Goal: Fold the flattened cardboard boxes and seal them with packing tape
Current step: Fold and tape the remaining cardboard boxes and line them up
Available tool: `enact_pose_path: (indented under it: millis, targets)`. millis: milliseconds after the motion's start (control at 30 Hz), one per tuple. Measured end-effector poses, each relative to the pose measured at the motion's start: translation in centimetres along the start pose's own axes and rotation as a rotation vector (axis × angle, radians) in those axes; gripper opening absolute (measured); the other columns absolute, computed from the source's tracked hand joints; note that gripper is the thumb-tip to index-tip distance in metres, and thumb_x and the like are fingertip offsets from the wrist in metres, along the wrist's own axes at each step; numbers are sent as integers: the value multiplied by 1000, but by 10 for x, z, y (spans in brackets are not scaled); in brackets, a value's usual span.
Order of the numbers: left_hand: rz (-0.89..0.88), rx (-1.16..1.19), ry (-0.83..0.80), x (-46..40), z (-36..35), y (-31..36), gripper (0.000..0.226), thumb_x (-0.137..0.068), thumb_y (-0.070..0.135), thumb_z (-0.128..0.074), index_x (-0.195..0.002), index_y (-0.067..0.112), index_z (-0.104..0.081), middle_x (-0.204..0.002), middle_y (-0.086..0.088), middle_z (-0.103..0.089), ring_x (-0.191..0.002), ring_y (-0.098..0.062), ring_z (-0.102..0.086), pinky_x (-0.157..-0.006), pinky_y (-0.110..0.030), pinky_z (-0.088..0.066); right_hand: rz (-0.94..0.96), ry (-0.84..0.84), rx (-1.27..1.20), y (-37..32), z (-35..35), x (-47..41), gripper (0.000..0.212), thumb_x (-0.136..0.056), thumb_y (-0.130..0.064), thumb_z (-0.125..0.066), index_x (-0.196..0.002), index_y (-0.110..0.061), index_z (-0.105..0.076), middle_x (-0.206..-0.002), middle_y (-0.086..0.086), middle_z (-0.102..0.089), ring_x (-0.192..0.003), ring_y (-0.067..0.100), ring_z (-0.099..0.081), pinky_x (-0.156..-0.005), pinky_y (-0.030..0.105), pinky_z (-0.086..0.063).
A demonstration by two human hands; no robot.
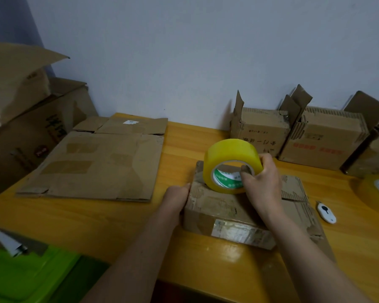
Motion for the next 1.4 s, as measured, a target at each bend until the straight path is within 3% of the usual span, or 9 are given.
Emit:
enact_pose_path:
  millis: [100,167,267,333,433,633,800,1167,1400]
  targets:
    - [-95,-301,30,-3,7,13,51,-97,39,-52,-122,-6,-55,-116,-19,-59,-97,-30,-56,-75,-36,-45,-49,-6,-45,7,-1,1,30,-80,-11,-68,-98,-24,-47,-86,-2,-54,-83,22,-54,-65,32,-40]
    - [-144,-476,131,-5,19,19,76,-91,41,-61,-144,-3,-29,-144,-19,-39,-129,-33,-42,-100,-41,-40,-68,3,-66,9,1,1,29,-82,-11,-68,-100,-23,-49,-82,-5,-54,-81,21,-55,-64,30,-39]
    - [-400,-375,92,8,15,34,77,-95,21,-58,-154,15,-9,-159,-7,-18,-145,-24,-22,-116,-40,-27,-76,3,-84,10,3,1,28,-83,-11,-68,-101,-22,-49,-81,-8,-53,-79,18,-53,-58,28,-36]
    - [-589,-234,-159,24,-10,38,64,-99,21,-46,-154,26,-13,-159,4,-19,-145,-14,-22,-118,-41,-25,-78,1,-85,11,2,1,27,-83,-11,-67,-100,-21,-48,-80,-9,-51,-76,15,-50,-56,26,-35]
    - [-660,-330,-349,36,-38,30,87,-80,65,-56,-150,47,-9,-159,17,-15,-146,-10,-17,-117,-50,-24,-84,-6,-96,12,2,2,28,-83,-14,-69,-102,-19,-49,-82,-6,-53,-79,16,-52,-59,28,-36]
    - [-777,-792,-251,41,-45,36,141,-44,78,-76,-152,38,4,-160,19,7,-148,-9,3,-120,-46,-20,-40,-133,-168,10,-3,5,27,-86,-17,-68,-103,-21,-47,-88,-9,-53,-79,5,-52,-60,17,-37]
    - [-789,-1221,-129,51,-47,40,136,-58,87,-58,-153,21,12,-162,2,16,-148,-13,14,-121,-39,3,19,-225,-123,4,5,0,28,-90,-10,-61,-111,-20,-44,-100,1,-55,-94,20,-54,-78,37,-48]
    - [-742,-1435,-109,59,-62,46,141,-58,90,-53,-152,12,16,-161,-5,19,-148,-20,14,-118,-36,9,-96,-90,-119,49,72,-11,25,-89,-5,-62,-110,-16,-52,-94,-1,-56,-81,9,-55,-61,19,-43]
    - [-820,-1536,-132,69,-89,55,144,-58,91,-52,-149,9,25,-156,-10,30,-142,-25,30,-119,-43,14,-153,-88,-195,66,64,-8,19,-89,-10,-62,-103,-19,-52,-102,8,-60,-92,21,-58,-72,29,-48]
Point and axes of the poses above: each hand's wrist, its own x-axis away from the middle knuckle, its own z-axis out of the back of the hand, y = z × x, the point moved 8 cm from there along -x, towards the middle knuckle
